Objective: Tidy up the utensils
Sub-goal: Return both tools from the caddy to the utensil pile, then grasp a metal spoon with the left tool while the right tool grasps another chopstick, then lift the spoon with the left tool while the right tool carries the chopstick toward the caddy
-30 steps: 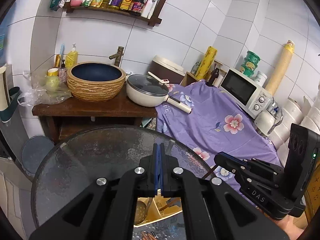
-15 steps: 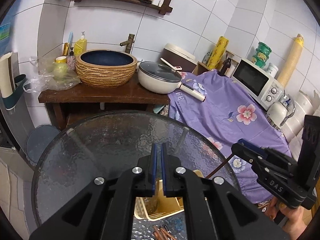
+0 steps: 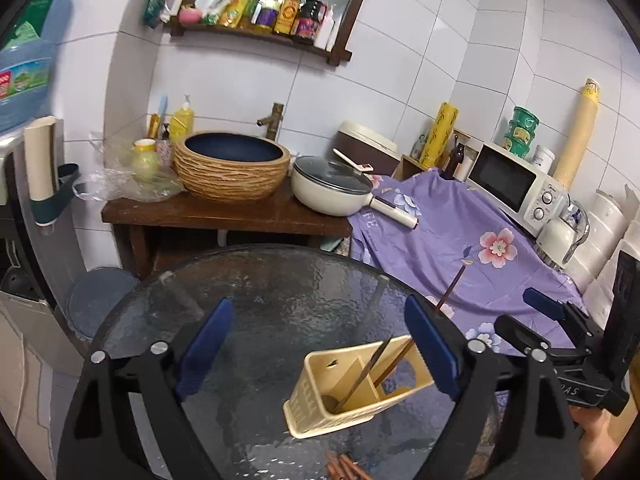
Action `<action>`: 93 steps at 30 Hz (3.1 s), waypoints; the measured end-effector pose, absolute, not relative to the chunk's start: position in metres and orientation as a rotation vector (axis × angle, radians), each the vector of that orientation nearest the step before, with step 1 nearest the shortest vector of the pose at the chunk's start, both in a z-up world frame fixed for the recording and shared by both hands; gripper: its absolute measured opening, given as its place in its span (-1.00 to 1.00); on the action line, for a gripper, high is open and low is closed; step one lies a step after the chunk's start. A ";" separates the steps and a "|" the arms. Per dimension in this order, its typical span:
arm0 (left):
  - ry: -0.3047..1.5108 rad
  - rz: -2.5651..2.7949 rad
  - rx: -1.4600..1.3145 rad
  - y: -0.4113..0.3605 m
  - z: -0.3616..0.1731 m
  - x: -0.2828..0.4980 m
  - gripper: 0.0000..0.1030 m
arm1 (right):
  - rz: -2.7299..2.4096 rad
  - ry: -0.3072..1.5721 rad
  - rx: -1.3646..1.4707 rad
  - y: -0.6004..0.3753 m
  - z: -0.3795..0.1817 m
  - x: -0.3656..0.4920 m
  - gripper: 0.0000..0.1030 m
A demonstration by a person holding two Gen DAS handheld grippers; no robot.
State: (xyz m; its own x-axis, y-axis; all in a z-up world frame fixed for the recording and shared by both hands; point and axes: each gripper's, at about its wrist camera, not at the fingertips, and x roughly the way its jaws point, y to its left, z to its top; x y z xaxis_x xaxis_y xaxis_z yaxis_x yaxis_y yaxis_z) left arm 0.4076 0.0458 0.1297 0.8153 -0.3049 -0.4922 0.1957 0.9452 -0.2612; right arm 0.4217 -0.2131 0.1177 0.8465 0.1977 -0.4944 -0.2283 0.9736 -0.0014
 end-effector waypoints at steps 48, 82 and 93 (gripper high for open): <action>0.910 -0.460 0.047 -0.019 -0.109 0.142 -0.18 | 0.328 0.859 -0.059 -0.230 -0.130 0.211 -0.44; 0.838 -0.354 0.024 -0.015 -0.098 0.138 -0.90 | 0.258 0.741 -0.098 -0.227 -0.120 0.174 -0.89; 0.671 -0.342 -0.013 -0.002 -0.041 0.130 -0.91 | 0.238 0.586 -0.110 -0.229 -0.068 0.163 -0.89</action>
